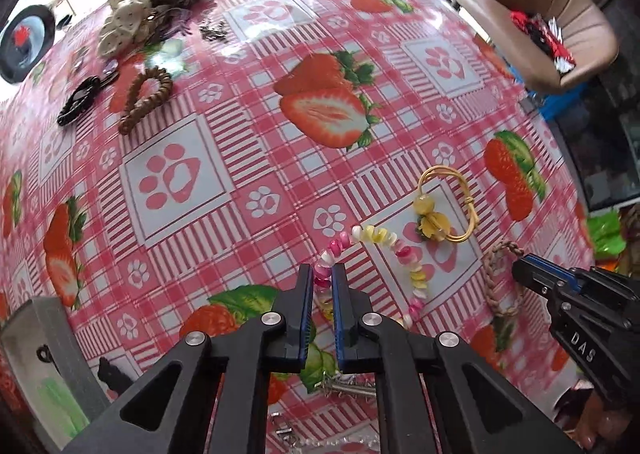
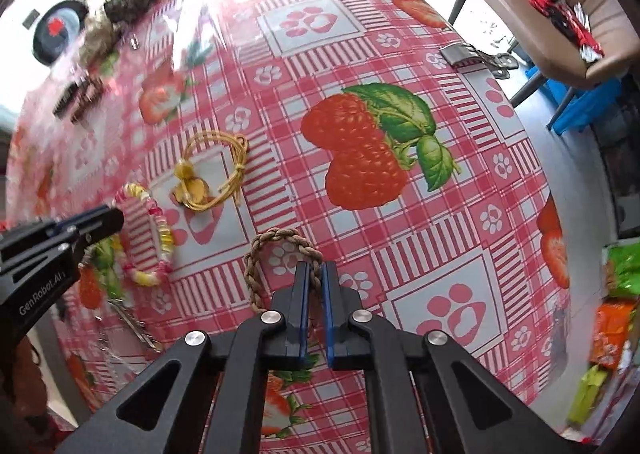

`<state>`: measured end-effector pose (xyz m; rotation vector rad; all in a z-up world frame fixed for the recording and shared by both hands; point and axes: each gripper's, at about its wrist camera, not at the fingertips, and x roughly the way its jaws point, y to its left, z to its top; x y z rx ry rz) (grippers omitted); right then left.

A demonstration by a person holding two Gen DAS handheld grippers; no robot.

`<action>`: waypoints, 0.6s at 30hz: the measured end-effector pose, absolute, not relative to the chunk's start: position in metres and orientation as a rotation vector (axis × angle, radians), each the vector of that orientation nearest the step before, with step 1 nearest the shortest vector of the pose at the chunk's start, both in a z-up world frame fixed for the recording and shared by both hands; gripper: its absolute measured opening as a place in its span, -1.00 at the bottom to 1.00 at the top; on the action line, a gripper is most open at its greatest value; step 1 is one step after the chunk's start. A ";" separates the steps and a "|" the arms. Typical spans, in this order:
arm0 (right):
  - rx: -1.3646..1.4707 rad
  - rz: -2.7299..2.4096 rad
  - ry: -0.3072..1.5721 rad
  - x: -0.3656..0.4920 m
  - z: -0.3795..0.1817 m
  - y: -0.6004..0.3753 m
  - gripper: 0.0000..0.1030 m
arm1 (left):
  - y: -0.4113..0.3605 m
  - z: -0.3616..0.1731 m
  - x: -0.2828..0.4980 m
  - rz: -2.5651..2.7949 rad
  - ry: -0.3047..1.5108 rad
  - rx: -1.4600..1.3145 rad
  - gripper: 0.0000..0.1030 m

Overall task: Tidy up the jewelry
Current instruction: 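Grasp the braided brown bracelet with the right tool while the left grasps the beaded bracelet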

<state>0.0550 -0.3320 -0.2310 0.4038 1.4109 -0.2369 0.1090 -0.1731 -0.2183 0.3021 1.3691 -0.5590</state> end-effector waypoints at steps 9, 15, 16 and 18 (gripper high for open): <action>0.497 -0.193 1.350 0.050 -0.210 -0.343 -0.87 | -0.137 -0.191 0.114 -0.541 1.341 0.217 -0.69; 0.491 -0.161 1.322 0.059 -0.205 -0.348 -0.87 | -0.103 -0.167 0.110 -0.530 1.318 0.157 -0.69; 0.489 -0.155 1.319 0.060 -0.202 -0.346 -0.87 | -0.099 -0.163 0.111 -0.528 1.314 0.149 -0.69; 0.482 -0.141 1.311 0.062 -0.197 -0.340 -0.87 | -0.090 -0.156 0.113 -0.521 1.302 0.130 -0.69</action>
